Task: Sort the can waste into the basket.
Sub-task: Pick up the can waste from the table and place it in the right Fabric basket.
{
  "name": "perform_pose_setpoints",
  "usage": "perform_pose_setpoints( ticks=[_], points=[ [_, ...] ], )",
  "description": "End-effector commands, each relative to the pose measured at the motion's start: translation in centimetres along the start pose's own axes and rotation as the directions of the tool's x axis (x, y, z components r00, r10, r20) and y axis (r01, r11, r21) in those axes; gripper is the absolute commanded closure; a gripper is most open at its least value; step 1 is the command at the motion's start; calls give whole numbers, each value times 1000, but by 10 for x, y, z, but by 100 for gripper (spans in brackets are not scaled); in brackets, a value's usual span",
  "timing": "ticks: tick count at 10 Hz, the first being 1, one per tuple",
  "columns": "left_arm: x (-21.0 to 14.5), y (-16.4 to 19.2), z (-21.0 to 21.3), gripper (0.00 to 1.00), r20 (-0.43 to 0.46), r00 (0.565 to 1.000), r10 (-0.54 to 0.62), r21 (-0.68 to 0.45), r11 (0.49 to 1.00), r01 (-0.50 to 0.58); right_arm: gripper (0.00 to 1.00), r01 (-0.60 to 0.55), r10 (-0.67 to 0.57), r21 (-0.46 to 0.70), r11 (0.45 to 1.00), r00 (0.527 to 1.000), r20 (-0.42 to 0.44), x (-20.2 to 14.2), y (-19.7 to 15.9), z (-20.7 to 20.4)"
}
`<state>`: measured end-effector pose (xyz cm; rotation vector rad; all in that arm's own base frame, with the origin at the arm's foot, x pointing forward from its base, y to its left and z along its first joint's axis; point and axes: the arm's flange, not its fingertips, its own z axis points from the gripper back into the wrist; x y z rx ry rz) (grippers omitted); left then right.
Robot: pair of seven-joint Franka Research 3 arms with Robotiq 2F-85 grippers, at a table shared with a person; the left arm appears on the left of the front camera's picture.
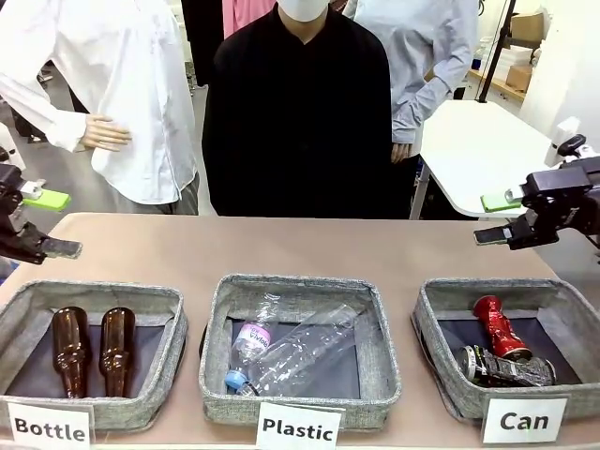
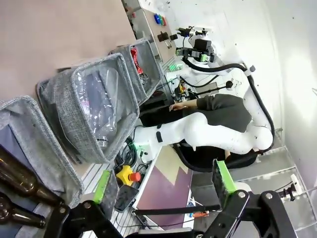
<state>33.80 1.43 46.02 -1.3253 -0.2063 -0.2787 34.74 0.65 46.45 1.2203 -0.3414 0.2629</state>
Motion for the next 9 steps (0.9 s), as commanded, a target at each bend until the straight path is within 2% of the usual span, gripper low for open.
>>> perform_pose_setpoints(
  ticks=[1, 9],
  points=[
    [1, 1, 7, 0, -8, 1000, 11, -2, 1000, -11, 0, -25, 25, -3, 1000, 1000, -7, -2, -1, 5],
    [1, 1, 7, 0, -8, 1000, 11, -2, 1000, -11, 0, -25, 25, -3, 1000, 1000, -7, -2, -1, 5]
  ],
)
